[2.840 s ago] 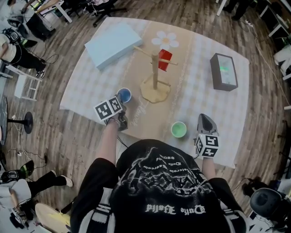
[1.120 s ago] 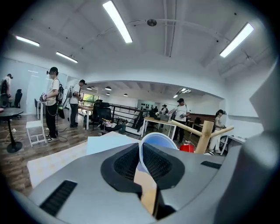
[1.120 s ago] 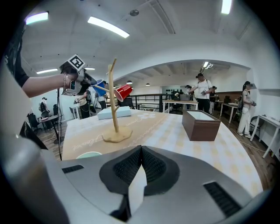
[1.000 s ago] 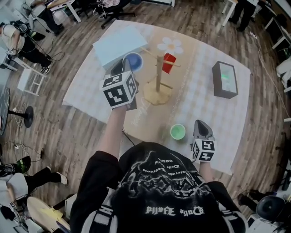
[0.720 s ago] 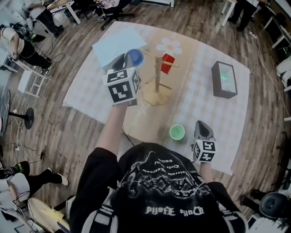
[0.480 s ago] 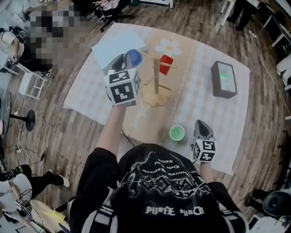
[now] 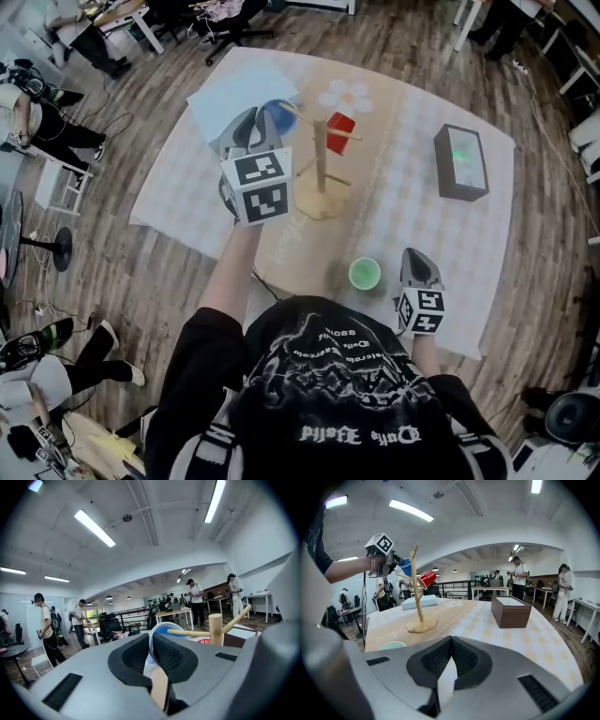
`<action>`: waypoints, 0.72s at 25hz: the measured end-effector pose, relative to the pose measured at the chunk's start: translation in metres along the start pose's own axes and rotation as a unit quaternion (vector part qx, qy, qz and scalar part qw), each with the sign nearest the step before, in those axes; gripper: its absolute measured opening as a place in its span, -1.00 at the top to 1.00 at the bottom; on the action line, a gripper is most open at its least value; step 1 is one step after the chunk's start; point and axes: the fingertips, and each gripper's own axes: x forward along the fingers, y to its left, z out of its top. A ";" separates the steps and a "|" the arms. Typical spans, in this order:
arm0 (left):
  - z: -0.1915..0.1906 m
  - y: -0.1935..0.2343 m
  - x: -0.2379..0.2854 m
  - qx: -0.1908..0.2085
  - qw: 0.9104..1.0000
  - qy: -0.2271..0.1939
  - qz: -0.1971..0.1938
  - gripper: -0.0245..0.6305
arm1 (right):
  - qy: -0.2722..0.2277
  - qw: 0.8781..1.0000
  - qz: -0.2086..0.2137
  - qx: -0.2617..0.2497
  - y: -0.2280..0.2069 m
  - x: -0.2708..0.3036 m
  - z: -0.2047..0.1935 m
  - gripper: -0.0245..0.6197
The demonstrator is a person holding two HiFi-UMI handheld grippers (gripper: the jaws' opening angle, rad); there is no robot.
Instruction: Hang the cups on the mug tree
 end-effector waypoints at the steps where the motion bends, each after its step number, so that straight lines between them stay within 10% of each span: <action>1: 0.000 -0.002 -0.001 0.009 1.000 -0.003 0.001 0.78 | 0.000 1.000 0.000 0.000 0.000 0.000 0.000 0.90; 18: 0.008 -0.024 -0.019 0.075 0.995 -0.062 0.007 0.78 | 0.010 1.000 0.009 -0.009 0.009 -0.002 -0.007 0.90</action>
